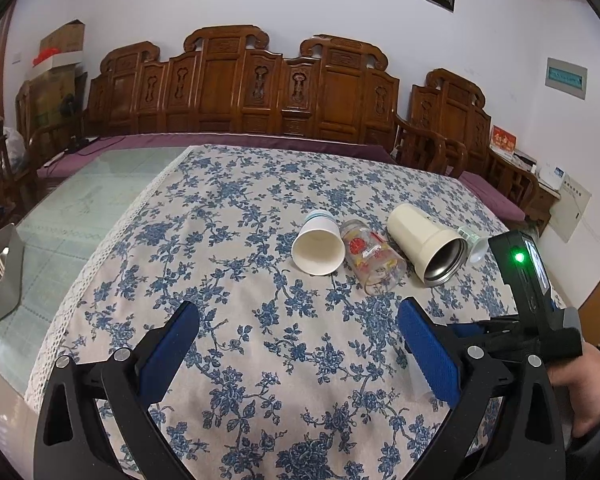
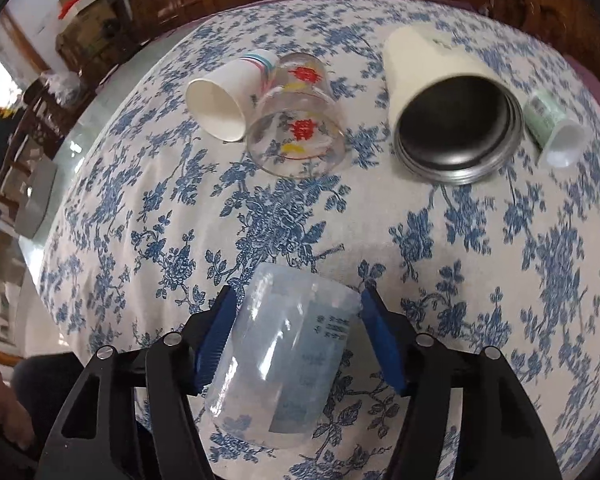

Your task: Flip cup upside down

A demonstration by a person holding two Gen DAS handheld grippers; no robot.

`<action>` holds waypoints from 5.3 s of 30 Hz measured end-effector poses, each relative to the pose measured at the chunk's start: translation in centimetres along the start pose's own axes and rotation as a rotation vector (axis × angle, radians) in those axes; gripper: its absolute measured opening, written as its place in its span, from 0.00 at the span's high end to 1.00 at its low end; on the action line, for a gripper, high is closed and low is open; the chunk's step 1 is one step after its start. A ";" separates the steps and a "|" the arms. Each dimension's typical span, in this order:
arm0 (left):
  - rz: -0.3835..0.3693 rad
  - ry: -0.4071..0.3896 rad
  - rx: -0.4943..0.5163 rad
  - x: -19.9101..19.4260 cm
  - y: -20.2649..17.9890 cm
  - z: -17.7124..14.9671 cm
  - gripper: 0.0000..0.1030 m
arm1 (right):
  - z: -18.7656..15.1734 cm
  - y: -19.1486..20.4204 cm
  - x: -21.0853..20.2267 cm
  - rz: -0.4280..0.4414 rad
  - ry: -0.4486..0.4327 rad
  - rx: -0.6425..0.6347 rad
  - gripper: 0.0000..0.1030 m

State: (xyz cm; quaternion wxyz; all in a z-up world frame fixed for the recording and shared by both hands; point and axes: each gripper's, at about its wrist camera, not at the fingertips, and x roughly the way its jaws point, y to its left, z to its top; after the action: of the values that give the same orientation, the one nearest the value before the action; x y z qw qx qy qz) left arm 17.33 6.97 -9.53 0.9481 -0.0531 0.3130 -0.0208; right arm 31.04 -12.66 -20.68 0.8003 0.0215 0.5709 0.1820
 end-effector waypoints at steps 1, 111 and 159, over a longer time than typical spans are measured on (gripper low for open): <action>-0.002 0.000 0.001 0.0 0.0 0.0 0.08 | 0.0 -0.2 0.0 0.006 0.005 0.015 0.31; 0.075 -0.147 0.094 -14.1 -8.9 -2.7 0.07 | -17.8 -2.7 -23.8 -0.112 -0.712 -0.055 0.02; 0.064 -0.174 0.100 -15.8 -10.0 -3.0 0.07 | -18.5 -1.3 -25.5 -0.115 -0.760 -0.072 0.02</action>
State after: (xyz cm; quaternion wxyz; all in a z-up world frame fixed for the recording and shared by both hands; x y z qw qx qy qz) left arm 2.83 -2.12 -1.45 0.9732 0.0028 0.2298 -0.0013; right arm 7.16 -25.17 -4.28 0.9640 0.0271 0.2270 0.1358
